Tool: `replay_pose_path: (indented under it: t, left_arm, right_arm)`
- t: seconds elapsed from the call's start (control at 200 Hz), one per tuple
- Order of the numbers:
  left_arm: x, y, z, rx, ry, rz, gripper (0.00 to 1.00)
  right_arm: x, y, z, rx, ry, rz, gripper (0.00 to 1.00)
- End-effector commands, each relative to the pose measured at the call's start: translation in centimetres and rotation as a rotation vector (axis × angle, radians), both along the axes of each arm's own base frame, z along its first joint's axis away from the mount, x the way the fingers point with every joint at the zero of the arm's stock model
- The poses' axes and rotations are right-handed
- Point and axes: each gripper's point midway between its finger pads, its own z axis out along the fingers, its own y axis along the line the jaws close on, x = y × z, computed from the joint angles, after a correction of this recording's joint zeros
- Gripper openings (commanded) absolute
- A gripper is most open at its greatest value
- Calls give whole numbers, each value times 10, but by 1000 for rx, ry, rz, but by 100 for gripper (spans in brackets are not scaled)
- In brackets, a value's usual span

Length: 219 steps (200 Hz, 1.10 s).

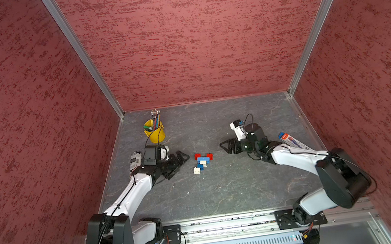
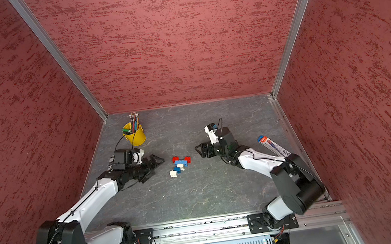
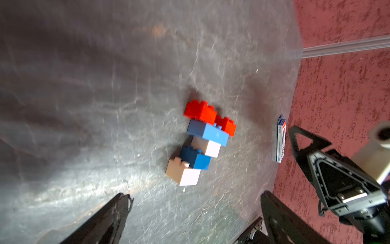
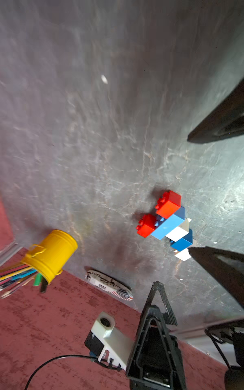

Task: Assemble the letter y with lego
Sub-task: Adjust the lego brick at the center of the board, then reset both arms

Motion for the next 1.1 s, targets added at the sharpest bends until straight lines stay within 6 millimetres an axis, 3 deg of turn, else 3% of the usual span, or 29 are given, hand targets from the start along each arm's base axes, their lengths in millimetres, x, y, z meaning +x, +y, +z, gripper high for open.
replay_pose_path:
  t: [0.0, 0.115, 0.25, 0.326, 0.431, 0.596, 0.696, 0.771, 0.882, 0.997, 1.092]
  left_arm:
    - [24, 19, 13, 89, -57, 21, 100]
    - [49, 47, 28, 215, -130, 86, 100]
    - [75, 99, 40, 474, -264, 212, 100]
    - [84, 123, 47, 622, -422, 268, 100]
    - [85, 149, 49, 752, -588, 338, 100]
    - [89, 175, 13, 797, -571, 379, 100]
    - [98, 178, 20, 798, -657, 413, 100]
    - [105, 168, 18, 795, -707, 364, 100]
    - [106, 141, 5, 803, -813, 260, 100]
    - [108, 141, 3, 785, -810, 242, 100]
    - [107, 141, 2, 787, -797, 238, 100]
  right_arm:
    - [8, -43, 6, -99, -40, -148, 99]
    - [23, -83, 27, -147, -113, -288, 100]
    - [44, -163, 44, -324, -227, -672, 99]
    - [41, -206, 49, -432, -322, -888, 99]
    - [26, -239, 49, -541, -452, -1041, 99]
    - [24, -248, 29, -556, -536, -1049, 99]
    - [25, -246, 19, -551, -585, -1018, 99]
    - [27, -251, 16, -598, -595, -1020, 99]
    - [14, -260, 22, -496, -692, -979, 99]
    - [18, -269, 10, -357, -656, -871, 99]
    - [27, -271, 3, -354, -620, -859, 99]
